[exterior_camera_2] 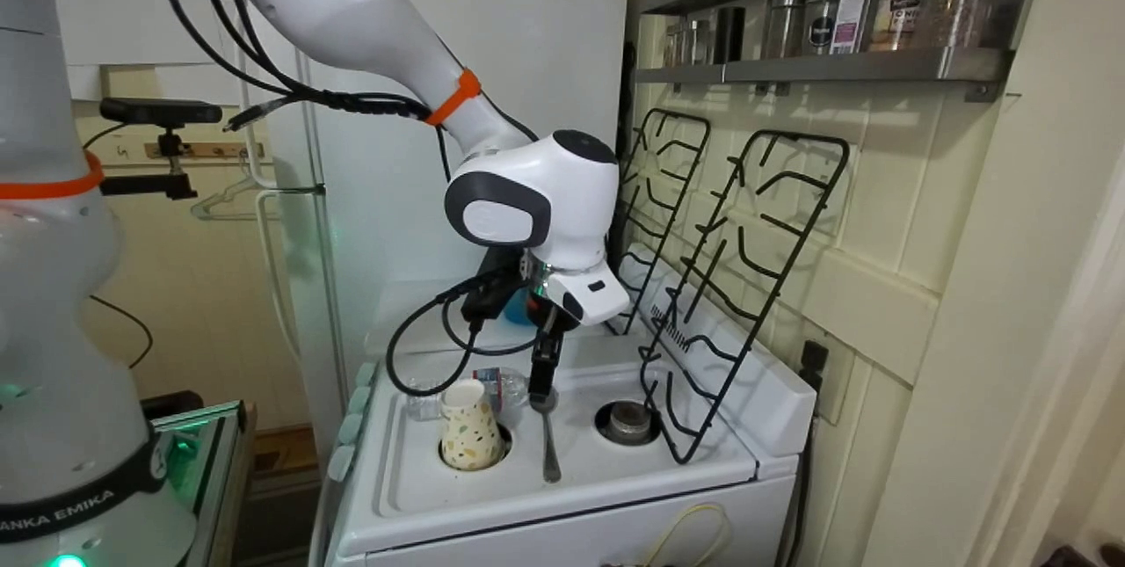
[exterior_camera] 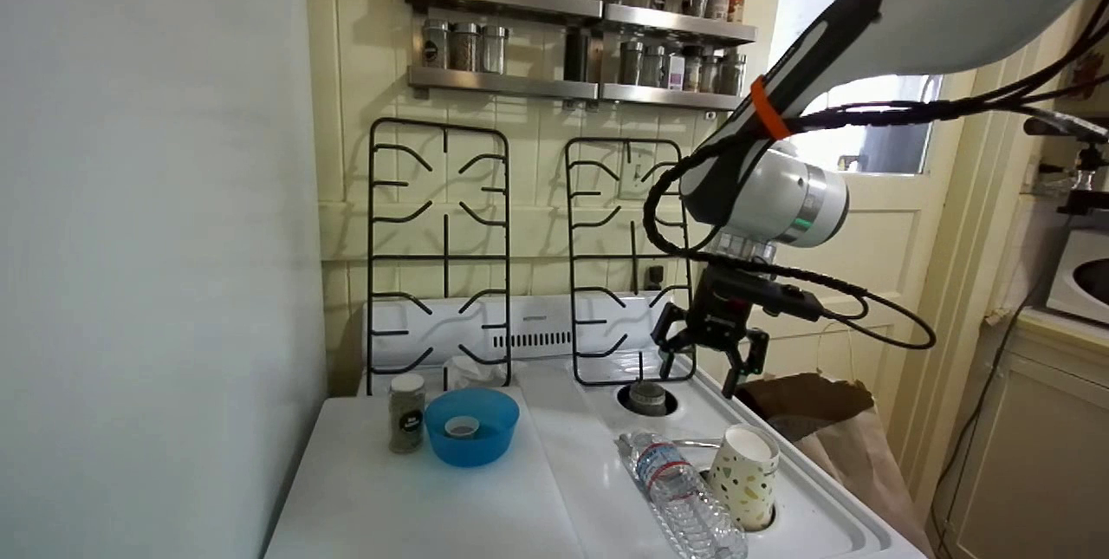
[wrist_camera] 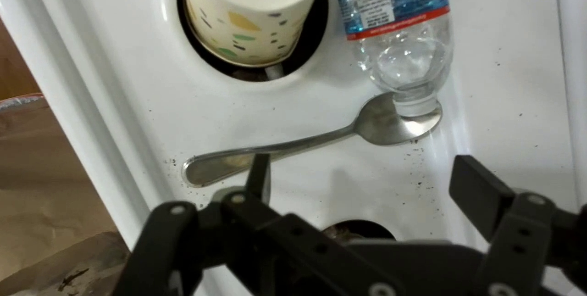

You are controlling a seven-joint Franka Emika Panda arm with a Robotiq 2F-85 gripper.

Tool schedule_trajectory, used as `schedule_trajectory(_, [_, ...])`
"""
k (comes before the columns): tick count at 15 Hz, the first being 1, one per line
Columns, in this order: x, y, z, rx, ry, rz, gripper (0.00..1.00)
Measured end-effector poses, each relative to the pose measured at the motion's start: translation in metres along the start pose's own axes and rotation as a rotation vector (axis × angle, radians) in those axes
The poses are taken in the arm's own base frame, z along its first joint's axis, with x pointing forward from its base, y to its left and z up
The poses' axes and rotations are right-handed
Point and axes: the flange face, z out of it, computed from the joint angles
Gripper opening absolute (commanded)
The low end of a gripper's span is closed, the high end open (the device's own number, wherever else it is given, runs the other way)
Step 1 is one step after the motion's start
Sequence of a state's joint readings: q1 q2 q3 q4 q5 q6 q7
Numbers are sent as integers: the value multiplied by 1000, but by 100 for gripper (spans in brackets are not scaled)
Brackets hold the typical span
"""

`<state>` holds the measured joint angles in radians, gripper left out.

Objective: Put the bottle upright

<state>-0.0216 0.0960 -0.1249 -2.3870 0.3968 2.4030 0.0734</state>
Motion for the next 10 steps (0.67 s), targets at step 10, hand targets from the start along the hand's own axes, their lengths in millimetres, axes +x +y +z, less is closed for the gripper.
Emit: schedule_trajectory(10, [14, -35, 74, -23, -102, -49, 100])
